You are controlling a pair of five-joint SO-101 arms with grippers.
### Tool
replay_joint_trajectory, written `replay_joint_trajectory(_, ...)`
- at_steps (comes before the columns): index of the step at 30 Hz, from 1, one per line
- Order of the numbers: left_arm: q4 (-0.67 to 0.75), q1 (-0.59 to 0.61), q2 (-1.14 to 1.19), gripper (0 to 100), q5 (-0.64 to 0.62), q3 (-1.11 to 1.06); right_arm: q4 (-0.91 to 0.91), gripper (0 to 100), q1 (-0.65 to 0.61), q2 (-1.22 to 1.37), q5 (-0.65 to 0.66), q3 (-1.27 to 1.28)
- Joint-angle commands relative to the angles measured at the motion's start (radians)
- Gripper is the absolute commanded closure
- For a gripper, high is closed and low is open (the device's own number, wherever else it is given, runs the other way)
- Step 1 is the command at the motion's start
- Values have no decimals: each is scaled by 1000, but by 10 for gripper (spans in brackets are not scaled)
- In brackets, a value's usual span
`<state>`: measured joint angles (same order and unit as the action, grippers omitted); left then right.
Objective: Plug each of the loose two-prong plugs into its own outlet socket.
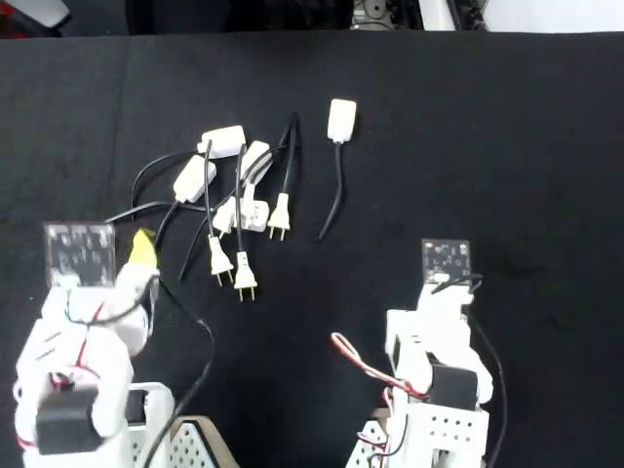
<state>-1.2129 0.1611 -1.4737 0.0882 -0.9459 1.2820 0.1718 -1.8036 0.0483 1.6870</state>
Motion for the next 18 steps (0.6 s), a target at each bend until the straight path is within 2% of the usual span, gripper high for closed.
replay_joint_trajectory(1, -12, -73, 341, 873, -34, 214, -12, 976, 43, -44, 5, -1)
replay_joint_trajectory(6, -5, -127, 703, 873, 98, 351, -12, 976, 46, -42, 5, -1)
replay_joint_trajectory(8, 8, -122, 821, 873, 123, 412, -12, 976, 46, -42, 5, -1)
replay_joint_trajectory(13, 143, -85, 1109, 870, 175, 529, -12, 976, 48, -42, 5, -1)
replay_joint_trajectory(18, 126, -82, 1389, 806, 222, 691, -12, 976, 48, -42, 5, -1)
